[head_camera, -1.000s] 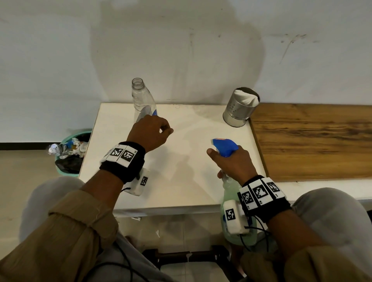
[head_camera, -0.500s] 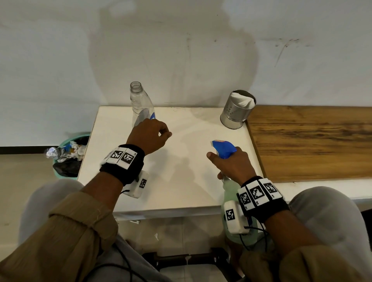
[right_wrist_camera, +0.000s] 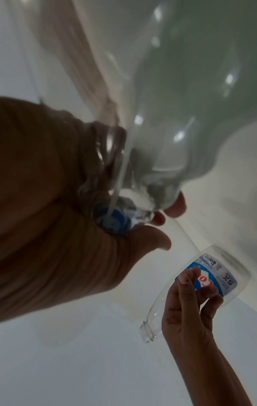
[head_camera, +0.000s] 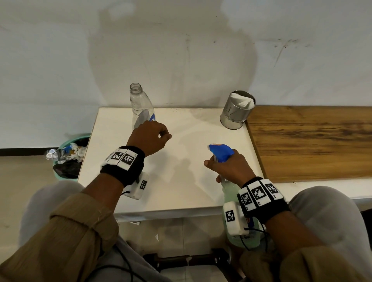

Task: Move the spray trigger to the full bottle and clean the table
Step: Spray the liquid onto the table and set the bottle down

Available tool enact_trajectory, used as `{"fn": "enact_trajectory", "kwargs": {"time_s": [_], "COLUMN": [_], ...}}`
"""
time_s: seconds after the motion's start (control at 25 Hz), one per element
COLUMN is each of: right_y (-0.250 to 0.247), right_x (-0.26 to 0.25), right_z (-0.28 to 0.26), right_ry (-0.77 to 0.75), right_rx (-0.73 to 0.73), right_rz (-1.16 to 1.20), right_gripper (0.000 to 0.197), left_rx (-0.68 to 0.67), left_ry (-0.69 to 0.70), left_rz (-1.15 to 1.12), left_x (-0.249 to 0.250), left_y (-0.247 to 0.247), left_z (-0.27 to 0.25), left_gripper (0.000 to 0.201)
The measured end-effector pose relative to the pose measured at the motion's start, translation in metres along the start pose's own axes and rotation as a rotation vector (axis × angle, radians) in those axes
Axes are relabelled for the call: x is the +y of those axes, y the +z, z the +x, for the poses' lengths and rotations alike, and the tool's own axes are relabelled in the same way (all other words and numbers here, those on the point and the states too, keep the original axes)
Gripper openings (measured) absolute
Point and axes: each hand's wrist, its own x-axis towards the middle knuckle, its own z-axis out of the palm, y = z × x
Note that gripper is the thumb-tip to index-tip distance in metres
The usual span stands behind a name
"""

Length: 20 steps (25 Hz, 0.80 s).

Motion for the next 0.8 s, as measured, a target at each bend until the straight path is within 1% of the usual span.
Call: {"fn": "enact_trajectory", "kwargs": {"time_s": [0.08, 0.12, 0.2, 0.28, 0.32, 0.4, 0.48, 0.52, 0.56, 0.6, 0.68, 0.72, 0.76, 0.8], "right_y": [-0.001, 0.000, 0.003, 0.007, 0.008, 0.008, 0.008, 0.009, 0.009, 0.010, 0.009, 0.009, 0.008, 0.008], "right_x": [-0.001, -0.003, -0.003, -0.004, -0.004, -0.005, -0.005, -0.005, -0.006, -0.006, -0.005, -0.005, -0.005, -0.006], "right_z": [0.000, 0.000, -0.002, -0.003, -0.003, -0.003, -0.002, -0.001, 0.000, 0.000, -0.001, -0.002, -0.004, -0.005], "right_ry": [-0.002, 0.004, 0.009, -0.034, -0.071, -0.135, -0.155, -0.146, -0.119, -0.079, 0.014, 0.057, 0.090, 0.112], "right_rx": [0.020, 0.032, 0.040, 0.046, 0.047, 0.048, 0.058, 0.068, 0.083, 0.098, 0.121, 0.123, 0.121, 0.120], "right_rz": [0.001, 0.017, 0.055, 0.022, -0.026, -0.112, -0.146, -0.149, -0.143, -0.134, -0.115, -0.099, -0.076, -0.051], "right_gripper": [0.034, 0.037, 0.041, 0.039, 0.037, 0.034, 0.031, 0.031, 0.032, 0.035, 0.039, 0.040, 0.041, 0.041], "left_rx": [-0.026, -0.067, -0.226, -0.401, -0.452, -0.487, -0.479, -0.458, -0.409, -0.330, -0.163, -0.129, -0.124, -0.129], "left_ry": [0.007, 0.029, 0.100, 0.142, 0.141, 0.096, 0.076, 0.081, 0.092, 0.097, 0.088, 0.077, 0.058, 0.037], "left_rz": [-0.088, -0.169, -0.354, -0.527, -0.593, -0.691, -0.730, -0.716, -0.675, -0.601, -0.365, -0.239, -0.147, -0.103], "left_x": [0.003, 0.007, 0.025, 0.047, 0.056, 0.064, 0.064, 0.063, 0.060, 0.056, 0.042, 0.034, 0.025, 0.019], "left_y": [0.002, 0.004, 0.013, 0.022, 0.026, 0.029, 0.029, 0.028, 0.028, 0.027, 0.026, 0.026, 0.025, 0.025], "left_z": [0.000, -0.002, -0.009, -0.017, -0.020, -0.022, -0.020, -0.019, -0.018, -0.016, -0.010, -0.008, -0.006, -0.005], "left_gripper": [0.019, 0.018, 0.021, 0.025, 0.026, 0.027, 0.027, 0.028, 0.028, 0.027, 0.024, 0.024, 0.026, 0.028]}}
